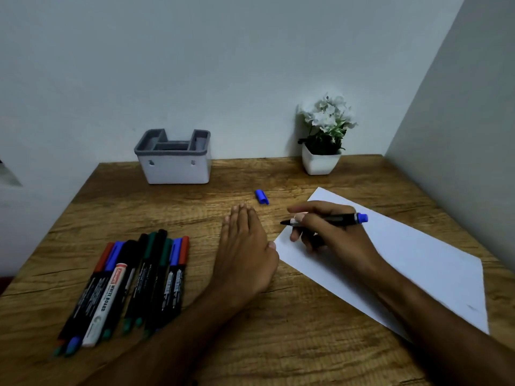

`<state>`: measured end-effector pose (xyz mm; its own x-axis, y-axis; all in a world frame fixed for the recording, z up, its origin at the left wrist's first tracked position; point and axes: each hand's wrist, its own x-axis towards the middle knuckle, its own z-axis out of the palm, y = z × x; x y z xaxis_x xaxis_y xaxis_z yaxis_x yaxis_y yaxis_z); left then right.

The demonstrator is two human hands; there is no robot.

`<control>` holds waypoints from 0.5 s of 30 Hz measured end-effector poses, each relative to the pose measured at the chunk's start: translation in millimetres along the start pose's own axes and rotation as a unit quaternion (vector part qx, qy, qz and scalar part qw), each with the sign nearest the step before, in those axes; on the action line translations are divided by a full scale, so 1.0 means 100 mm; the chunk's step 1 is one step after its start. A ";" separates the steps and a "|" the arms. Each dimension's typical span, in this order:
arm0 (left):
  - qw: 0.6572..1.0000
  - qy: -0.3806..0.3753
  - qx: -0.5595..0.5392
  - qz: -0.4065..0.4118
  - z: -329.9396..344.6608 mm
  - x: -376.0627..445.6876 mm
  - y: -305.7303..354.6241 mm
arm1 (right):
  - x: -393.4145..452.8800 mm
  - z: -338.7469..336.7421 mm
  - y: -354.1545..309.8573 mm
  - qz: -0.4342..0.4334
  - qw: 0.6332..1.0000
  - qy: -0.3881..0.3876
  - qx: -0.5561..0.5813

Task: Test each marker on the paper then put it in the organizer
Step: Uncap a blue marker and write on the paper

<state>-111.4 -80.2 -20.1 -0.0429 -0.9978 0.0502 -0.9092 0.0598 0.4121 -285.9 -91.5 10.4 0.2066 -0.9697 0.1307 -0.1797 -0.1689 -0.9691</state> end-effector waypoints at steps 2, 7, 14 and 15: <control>1.000 -0.003 -0.002 0.005 -0.02 0.01 -0.02 | 0.00 -0.01 0.05 -0.009 1.000 -0.007 -0.011; 0.999 -0.015 0.008 0.028 -0.05 0.00 -0.06 | -0.01 -0.02 0.08 -0.024 0.998 0.002 -0.059; 0.996 -0.033 0.069 0.043 -0.06 0.00 -0.08 | 0.03 0.04 0.01 -0.074 0.986 -0.021 -0.148; 0.996 -0.035 0.074 0.044 -0.06 0.00 -0.09 | 0.03 0.05 0.02 -0.079 0.984 -0.020 -0.160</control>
<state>-101.0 -80.6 -18.3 -0.1492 -0.9887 0.0141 -0.9516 0.1474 0.2698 -280.3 -94.1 7.9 0.2925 -0.9204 0.2595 -0.4350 -0.3697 -0.8210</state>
